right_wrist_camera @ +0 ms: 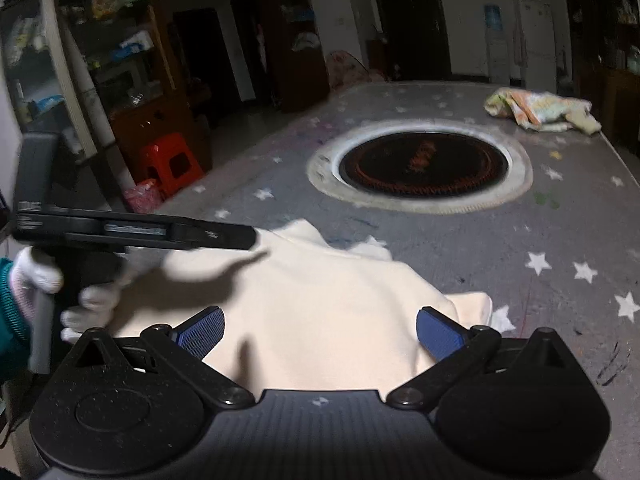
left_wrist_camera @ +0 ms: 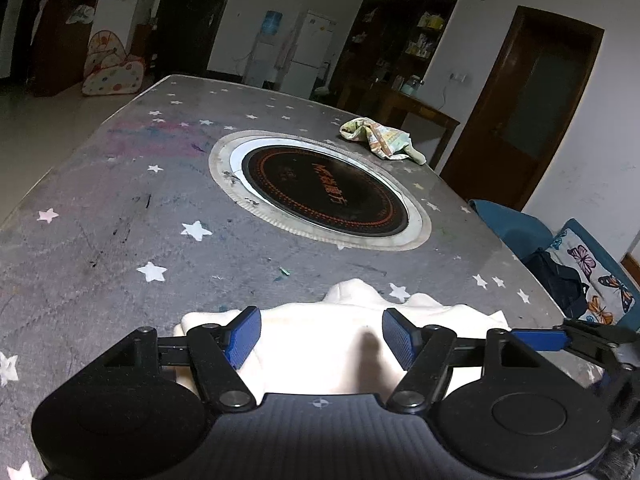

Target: Fold clothes

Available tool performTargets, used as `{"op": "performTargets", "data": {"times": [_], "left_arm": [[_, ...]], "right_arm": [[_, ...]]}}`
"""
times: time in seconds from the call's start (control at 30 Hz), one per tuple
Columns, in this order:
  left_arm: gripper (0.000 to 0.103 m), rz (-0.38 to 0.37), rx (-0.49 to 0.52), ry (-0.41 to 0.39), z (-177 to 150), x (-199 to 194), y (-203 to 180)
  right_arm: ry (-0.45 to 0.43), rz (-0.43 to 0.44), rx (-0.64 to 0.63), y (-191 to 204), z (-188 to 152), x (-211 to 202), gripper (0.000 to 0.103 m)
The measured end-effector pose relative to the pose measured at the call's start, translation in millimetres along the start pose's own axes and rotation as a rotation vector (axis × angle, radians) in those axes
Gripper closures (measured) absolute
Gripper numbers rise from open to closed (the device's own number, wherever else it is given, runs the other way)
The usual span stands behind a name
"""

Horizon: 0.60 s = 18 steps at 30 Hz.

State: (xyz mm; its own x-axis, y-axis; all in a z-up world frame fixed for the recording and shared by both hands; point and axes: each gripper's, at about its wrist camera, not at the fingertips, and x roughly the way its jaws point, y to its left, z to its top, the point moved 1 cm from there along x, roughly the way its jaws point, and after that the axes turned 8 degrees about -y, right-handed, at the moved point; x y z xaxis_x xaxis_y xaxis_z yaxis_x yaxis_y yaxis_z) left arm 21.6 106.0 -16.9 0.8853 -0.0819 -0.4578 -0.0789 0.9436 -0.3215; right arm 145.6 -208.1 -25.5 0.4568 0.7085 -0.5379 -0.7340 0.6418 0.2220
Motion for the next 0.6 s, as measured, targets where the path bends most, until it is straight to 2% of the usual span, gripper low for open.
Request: {"op": "performTargets", "data": {"times": [0.17,0.3,0.6], "left_arm": [[0.033,0.001,0.016,-0.002,0.0,-2.6,-2.2],[0.029,0.015,0.027,-0.019,2.1,-10.7,-5.5],[0.029,0.021,0.054,-0.027,-7.8,-36.7,-13.8]], "right_arm": [[0.008,-0.012,0.023,-5.5,-1.8,3.1,0.000],[0.014,-0.047,0.002,0.6,1.1,2.3,0.000],[0.014,-0.132,-0.046,14.1,4.1,2.0,0.000]]}}
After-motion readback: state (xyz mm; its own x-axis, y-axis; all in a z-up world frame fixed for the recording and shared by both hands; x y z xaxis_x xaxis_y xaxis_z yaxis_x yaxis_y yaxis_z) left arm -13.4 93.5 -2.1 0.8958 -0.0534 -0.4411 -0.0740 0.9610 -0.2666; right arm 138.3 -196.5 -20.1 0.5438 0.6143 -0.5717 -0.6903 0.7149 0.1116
